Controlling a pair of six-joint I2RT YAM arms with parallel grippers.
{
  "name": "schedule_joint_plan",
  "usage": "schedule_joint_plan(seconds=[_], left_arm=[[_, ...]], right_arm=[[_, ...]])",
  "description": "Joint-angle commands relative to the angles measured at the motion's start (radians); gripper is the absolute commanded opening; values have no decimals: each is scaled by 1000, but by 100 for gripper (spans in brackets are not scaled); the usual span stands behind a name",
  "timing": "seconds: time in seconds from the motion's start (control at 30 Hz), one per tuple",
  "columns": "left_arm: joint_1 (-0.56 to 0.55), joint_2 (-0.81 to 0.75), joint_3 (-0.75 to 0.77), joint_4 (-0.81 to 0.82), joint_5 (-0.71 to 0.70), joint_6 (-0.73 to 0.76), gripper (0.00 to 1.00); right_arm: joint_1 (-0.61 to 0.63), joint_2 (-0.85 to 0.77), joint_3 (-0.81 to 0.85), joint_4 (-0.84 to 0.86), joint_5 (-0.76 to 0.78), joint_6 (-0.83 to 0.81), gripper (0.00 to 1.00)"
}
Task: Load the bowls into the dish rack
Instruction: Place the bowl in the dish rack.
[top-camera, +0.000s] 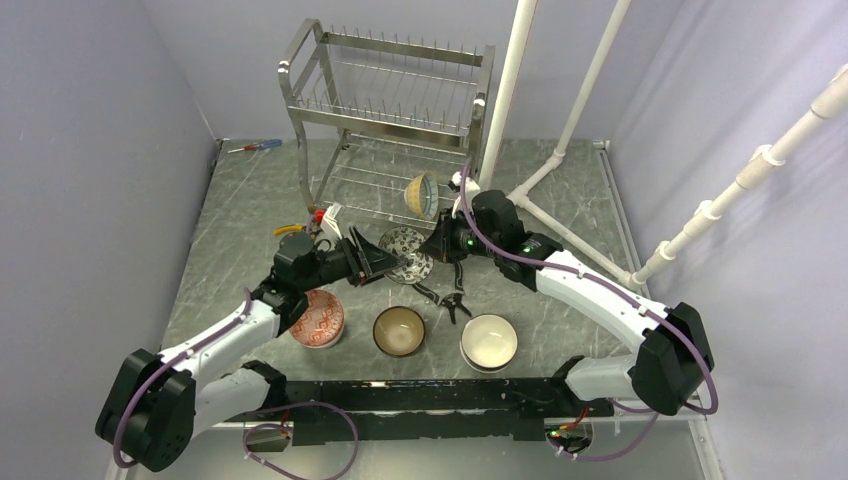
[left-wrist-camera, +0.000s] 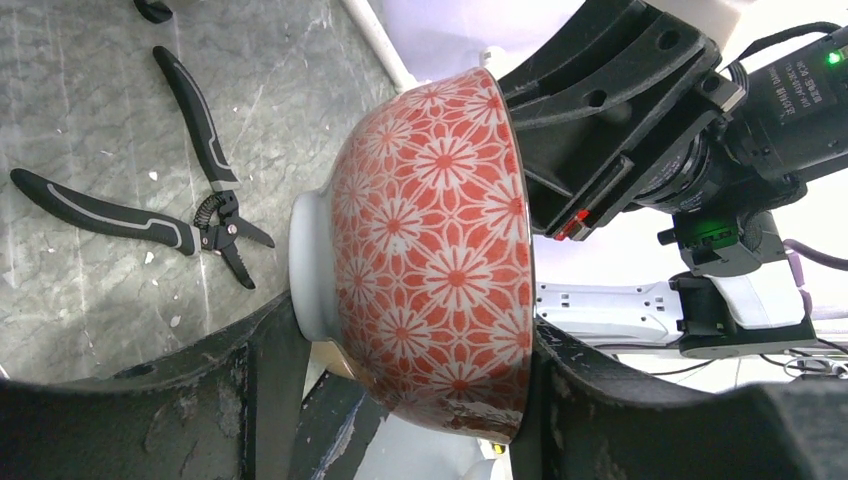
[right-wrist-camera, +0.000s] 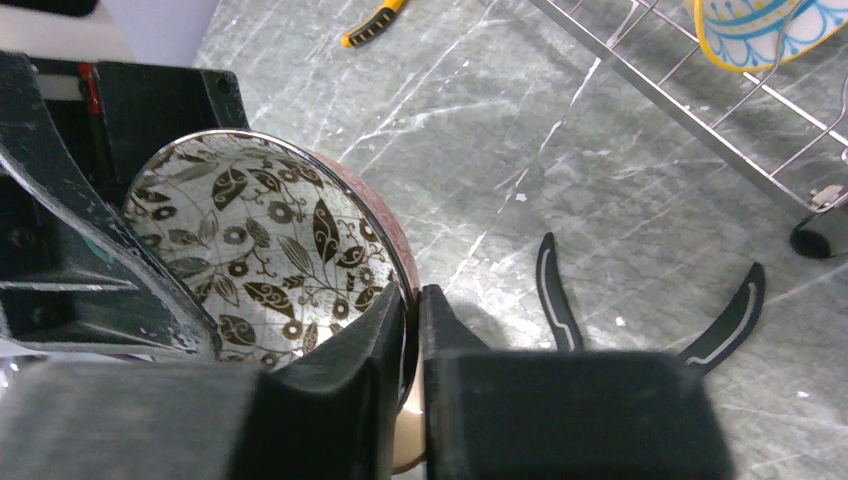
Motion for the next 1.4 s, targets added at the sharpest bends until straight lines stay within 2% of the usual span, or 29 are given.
schedule_joint_plan(seconds=[0.0,0.1,0.2,0.33,0.5,0.77,0.97,1.13,1.37], left_arm=[[-4,-32,11,10,-17,21,53],[-4,-32,16,-12,-21,35,53],[-4,-28,20,-24,-31,47,52],[-3,-31,25,-53,-54,67,52],[2,-43,58,-163,-68,138,51],[38,-9,177,-352,-33,283,51],[79,35,264,-498,-72,393,50],[103,106,398,-671,-141,523,49],[109,218,574,-785,-251,668,48]], right_arm=[[-11,-19,35,76,-9,17,22],[-19,-22,28,82,-14,25,45],[-31,-34,14,85,-20,29,59],[-54,-62,-15,115,-53,35,75],[-102,-97,-82,167,-132,46,88],[-172,-167,-157,171,-169,39,99],[-291,-233,-245,158,-260,33,100],[-395,-275,-300,156,-329,52,100],[-419,-309,-317,118,-319,41,100]])
